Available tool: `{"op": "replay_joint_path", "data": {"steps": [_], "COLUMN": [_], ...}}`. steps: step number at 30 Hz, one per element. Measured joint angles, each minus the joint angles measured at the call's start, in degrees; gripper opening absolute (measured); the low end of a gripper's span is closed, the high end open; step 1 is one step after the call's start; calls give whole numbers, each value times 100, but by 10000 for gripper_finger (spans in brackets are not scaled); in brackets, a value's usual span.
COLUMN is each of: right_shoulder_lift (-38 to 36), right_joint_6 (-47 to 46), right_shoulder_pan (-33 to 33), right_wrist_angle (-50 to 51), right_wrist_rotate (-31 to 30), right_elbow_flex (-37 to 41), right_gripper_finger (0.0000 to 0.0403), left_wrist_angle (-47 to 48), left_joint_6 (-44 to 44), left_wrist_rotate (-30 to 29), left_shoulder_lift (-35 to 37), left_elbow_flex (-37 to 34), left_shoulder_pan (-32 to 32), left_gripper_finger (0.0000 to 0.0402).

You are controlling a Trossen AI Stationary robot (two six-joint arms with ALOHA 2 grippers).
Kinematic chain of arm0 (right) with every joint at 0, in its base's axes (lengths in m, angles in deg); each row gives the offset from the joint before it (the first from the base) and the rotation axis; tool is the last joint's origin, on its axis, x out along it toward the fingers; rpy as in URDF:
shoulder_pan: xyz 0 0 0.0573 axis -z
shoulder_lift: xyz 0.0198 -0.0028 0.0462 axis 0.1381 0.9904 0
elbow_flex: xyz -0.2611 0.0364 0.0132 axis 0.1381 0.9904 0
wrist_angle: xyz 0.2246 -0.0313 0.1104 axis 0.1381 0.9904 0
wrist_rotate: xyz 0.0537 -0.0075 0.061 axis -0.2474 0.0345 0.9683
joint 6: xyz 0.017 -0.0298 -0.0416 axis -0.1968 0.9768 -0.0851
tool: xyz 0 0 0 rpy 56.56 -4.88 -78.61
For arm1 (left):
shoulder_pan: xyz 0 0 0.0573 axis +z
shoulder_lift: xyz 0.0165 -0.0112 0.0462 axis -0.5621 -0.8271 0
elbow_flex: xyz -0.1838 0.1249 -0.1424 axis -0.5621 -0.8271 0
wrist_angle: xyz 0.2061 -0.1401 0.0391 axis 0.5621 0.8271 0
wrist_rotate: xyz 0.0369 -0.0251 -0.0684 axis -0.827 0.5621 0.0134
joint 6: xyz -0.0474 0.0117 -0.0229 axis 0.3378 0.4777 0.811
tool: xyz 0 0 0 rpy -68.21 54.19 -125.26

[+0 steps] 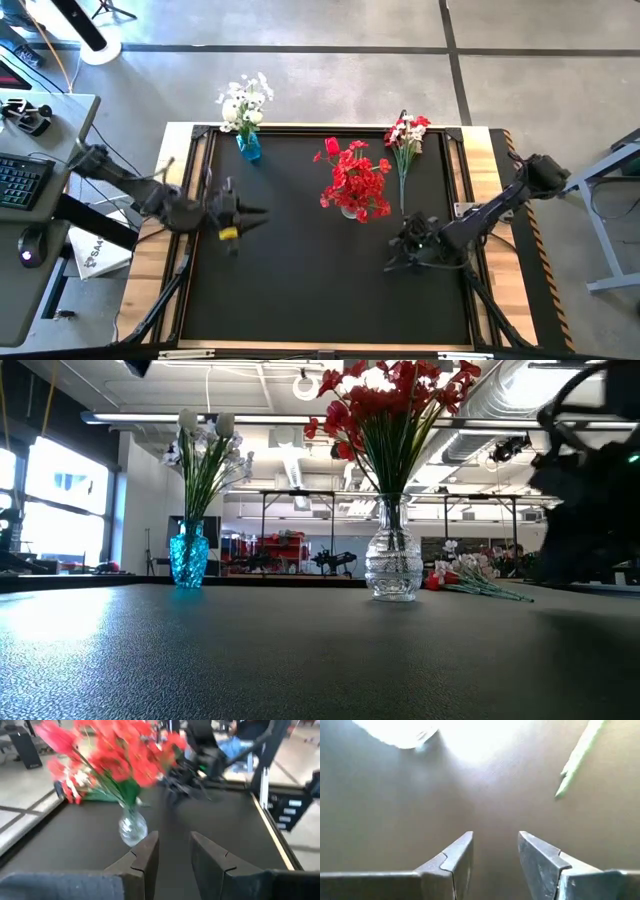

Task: Sort flowers into vase by color
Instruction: Move the colored flowers to the middle right of the table

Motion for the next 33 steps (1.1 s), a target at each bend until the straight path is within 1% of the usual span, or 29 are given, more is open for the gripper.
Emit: {"op": "replay_joint_path", "data": {"steps": [3,5,7,10,13,15,20,23,28,33], "right_shoulder_lift": [2,2,2,2,2,2,2,2,2,2], "right_joint_6": [21,74,306,686,1214,1584,2973,3530,3745,3841], "right_shoulder_pan": [493,862,1240,1858,2518,2964,3887,4280,4778,4917], "right_wrist_angle": [-53,-21,17,62,44,-9,-864,-1319,-1253,-1255], "right_wrist_rotate": [-44,-128,-289,-387,-383,-362,-12,120,247,310], "right_elbow_flex": [120,154,166,166,166,166,166,164,164,164], "right_gripper_finger": [149,149,149,149,149,149,149,149,149,149], "left_wrist_angle": [-18,-155,-240,-245,-247,-244,-248,-259,-262,-255], "left_joint_6": [613,1119,1413,1891,2472,2546,2477,2379,2363,2363], "left_wrist_rotate": [-432,-580,-707,-813,-821,-821,-806,-807,-854,-853], "left_shoulder_lift": [-436,-806,-1225,-1847,-2362,-2571,-2599,-2449,-2351,-2354], "left_elbow_flex": [0,0,0,0,0,0,0,0,0,0], "left_shoulder_pan": [-621,-934,-1178,-1400,-1486,-1476,-1362,-1323,-1324,-1324], "left_gripper_finger": [94,94,94,94,94,94,94,94,94,94]}}
